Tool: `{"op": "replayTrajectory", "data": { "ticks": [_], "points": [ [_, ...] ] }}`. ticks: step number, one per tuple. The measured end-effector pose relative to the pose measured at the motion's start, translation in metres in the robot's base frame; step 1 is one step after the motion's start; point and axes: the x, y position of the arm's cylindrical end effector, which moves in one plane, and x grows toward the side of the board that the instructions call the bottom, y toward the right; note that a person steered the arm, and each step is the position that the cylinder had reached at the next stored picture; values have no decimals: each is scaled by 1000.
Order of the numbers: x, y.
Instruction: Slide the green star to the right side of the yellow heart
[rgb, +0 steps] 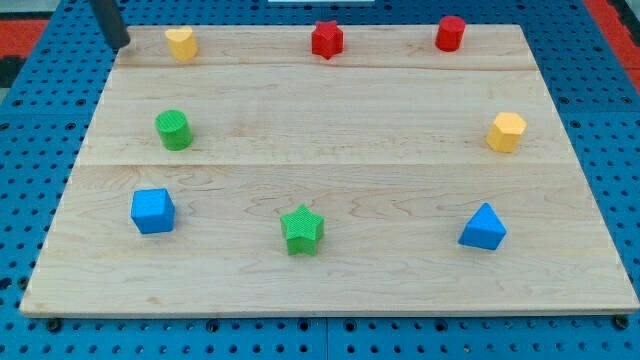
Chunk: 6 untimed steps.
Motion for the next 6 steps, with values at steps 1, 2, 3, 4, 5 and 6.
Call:
{"op": "replayTrajectory", "data": {
  "ticks": [1,2,3,4,5,6],
  "points": [
    [4,65],
    [35,148],
    [51,183],
    [-3,164],
    [-12,174],
    [-12,242]
  ]
}}
